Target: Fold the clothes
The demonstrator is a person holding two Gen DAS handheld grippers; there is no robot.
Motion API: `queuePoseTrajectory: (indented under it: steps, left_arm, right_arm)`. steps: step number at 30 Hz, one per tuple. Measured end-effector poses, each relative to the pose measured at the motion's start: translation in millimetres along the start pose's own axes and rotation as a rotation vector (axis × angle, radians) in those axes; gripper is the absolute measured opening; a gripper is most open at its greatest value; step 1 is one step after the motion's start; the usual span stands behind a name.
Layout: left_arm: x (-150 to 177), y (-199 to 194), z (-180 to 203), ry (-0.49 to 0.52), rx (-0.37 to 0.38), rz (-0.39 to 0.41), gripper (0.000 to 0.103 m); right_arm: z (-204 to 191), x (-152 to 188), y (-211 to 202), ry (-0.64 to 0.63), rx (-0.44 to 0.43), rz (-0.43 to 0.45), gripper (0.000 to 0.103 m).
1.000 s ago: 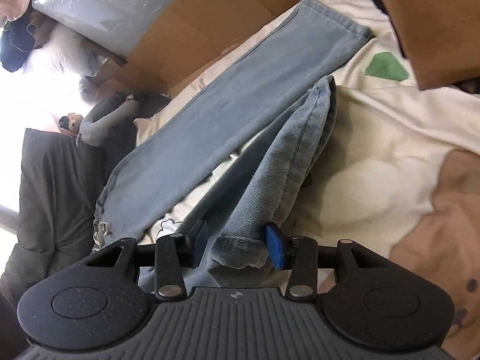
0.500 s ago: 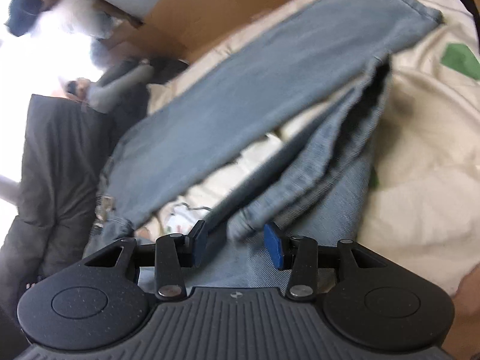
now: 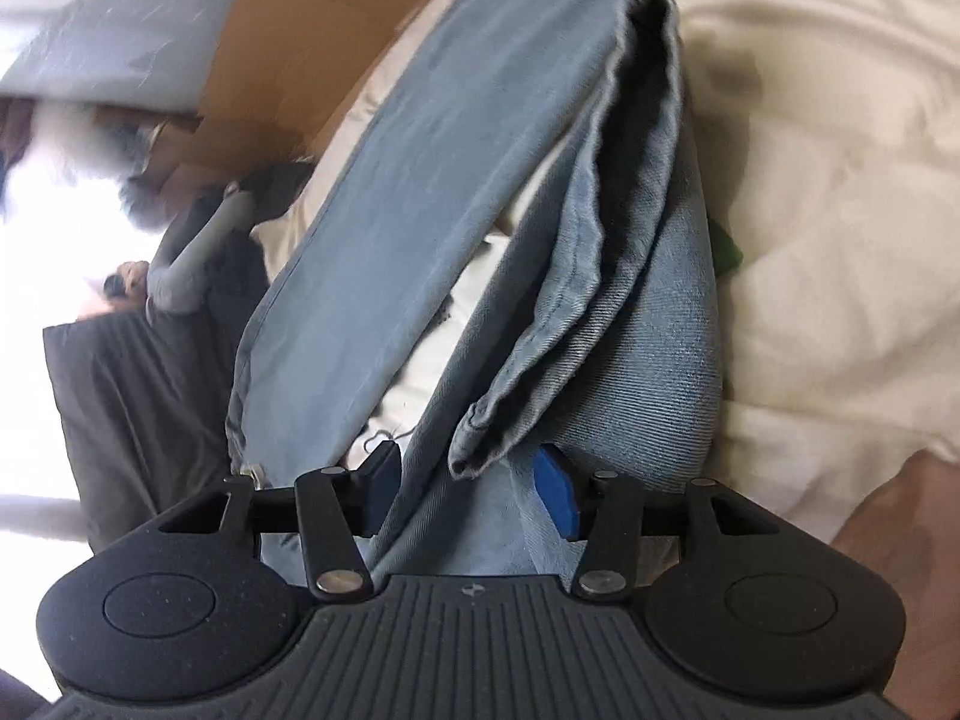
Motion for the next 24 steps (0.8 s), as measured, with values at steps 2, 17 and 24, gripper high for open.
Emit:
queuePoseTrajectory:
  steps: [2, 17, 24]
  left_arm:
    - [0.7, 0.2, -2.7, -0.002, 0.002, 0.000, 0.006]
    - [-4.3, -1.1, -27.4, -0.020, 0.036, 0.008, 0.006]
    - [-12.6, -6.9, -36.7, -0.005, 0.055, 0.012, 0.006]
  right_arm:
    - [3.9, -1.4, 5.5, 0.031, -0.011, 0.002, 0.056]
    - [27.5, -4.1, -10.7, 0.167, 0.004, 0.014, 0.008]
    - [26.7, -6.1, -76.6, 0.091, 0.098, 0.003, 0.007]
Point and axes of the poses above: each gripper's, at about its wrist camera, not at the fingertips, and y roughly the way its jaws point, z to its right, x to its underside, the point moved 3 cm from there along y, roughly the way its jaws point, and after that the axes turned 5 degrees about -z, right-handed, at the moved point
